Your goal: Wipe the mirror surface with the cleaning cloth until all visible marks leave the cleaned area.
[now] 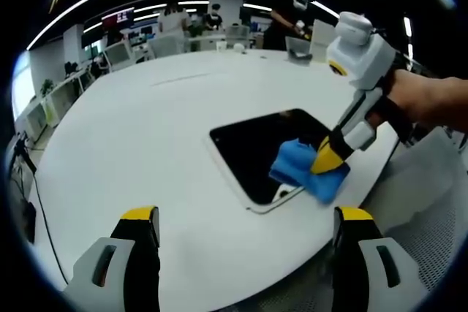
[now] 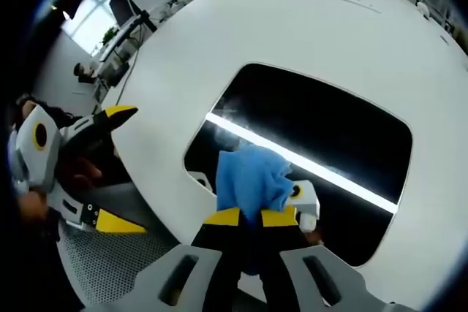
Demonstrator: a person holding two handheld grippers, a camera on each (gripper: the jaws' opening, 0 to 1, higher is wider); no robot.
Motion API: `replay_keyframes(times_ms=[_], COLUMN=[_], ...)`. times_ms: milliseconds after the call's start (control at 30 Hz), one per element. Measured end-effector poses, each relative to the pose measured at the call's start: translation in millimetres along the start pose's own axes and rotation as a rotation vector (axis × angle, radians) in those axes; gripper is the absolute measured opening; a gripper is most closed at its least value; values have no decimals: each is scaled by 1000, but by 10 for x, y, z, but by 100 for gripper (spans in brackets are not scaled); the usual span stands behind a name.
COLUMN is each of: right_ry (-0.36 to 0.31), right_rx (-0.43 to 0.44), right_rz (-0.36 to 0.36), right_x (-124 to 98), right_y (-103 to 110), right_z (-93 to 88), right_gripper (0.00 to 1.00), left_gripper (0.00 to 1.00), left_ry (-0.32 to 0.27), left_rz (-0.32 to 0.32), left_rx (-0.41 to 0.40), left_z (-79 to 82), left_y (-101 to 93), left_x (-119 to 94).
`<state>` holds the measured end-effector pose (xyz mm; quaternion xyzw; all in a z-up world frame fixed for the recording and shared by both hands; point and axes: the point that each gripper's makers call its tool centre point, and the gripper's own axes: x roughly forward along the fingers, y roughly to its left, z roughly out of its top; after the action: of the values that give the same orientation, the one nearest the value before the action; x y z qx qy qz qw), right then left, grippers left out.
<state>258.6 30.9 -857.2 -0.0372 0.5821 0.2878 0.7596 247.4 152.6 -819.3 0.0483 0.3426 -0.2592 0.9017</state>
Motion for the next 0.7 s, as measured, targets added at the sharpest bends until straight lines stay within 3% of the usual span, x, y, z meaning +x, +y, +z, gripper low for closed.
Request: replay_keyframes(times_ms=[700], right_ry=[-9], right_rx=[37], right_rz=[-12], right_x=[-22], right_y=[-122], right_z=[34], right_gripper=[2], left_gripper=[99], left_ry=[12], left_rz=[-9], left_rx=[1], left_z=[-22], left_y=[-19], left_x=[8])
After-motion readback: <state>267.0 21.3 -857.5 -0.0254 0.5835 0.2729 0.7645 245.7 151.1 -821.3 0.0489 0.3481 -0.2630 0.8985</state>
